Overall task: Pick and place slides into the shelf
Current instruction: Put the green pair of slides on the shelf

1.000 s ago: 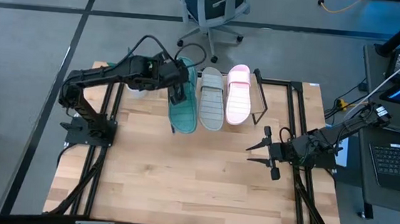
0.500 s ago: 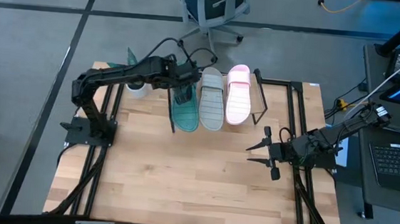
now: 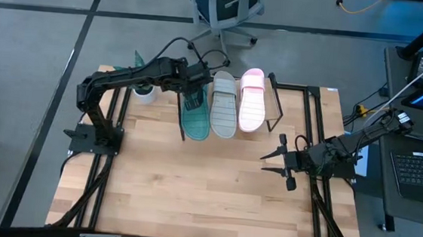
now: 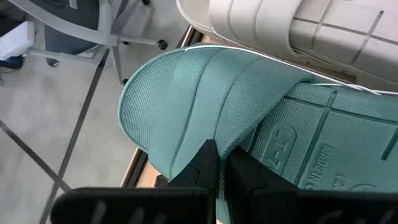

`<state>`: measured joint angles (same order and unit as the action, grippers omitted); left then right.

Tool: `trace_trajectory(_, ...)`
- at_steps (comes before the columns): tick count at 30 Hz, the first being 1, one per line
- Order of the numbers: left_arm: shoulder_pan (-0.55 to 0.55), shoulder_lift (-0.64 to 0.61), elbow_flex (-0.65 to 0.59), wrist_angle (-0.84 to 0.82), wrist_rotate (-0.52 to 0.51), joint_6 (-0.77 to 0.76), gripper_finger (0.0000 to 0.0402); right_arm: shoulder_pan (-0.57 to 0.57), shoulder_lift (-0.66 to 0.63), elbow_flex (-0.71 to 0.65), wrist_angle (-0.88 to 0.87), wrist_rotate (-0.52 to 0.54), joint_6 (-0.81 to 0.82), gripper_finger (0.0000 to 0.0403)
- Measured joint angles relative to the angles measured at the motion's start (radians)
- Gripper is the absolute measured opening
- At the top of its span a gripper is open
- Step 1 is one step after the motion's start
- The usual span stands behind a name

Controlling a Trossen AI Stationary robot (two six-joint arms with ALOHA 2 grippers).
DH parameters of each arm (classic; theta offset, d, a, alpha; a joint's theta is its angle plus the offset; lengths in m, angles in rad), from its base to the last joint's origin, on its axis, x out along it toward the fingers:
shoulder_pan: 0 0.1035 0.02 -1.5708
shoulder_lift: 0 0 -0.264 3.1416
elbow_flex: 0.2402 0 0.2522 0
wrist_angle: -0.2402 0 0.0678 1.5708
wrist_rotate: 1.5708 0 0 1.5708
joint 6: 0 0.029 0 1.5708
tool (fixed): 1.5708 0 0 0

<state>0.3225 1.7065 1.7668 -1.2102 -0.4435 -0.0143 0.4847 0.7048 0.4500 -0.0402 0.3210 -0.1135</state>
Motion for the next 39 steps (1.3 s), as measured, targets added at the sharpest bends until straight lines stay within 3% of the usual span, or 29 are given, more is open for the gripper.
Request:
trace_trajectory(18,0.000,0.074,-0.002,-0.010,0.011,0.030,0.0008,0.000,0.000,0.000,-0.010,0.000,-0.001,0.0158)
trace_trajectory(33,-0.001,0.067,-0.002,-0.013,0.001,0.053,0.0007,0.000,0.000,0.000,-0.023,0.000,-0.001,0.0158)
trace_trajectory(39,-0.002,0.067,-0.002,-0.011,0.016,0.053,0.0031,0.000,0.000,0.000,-0.032,0.000,-0.001,0.0158)
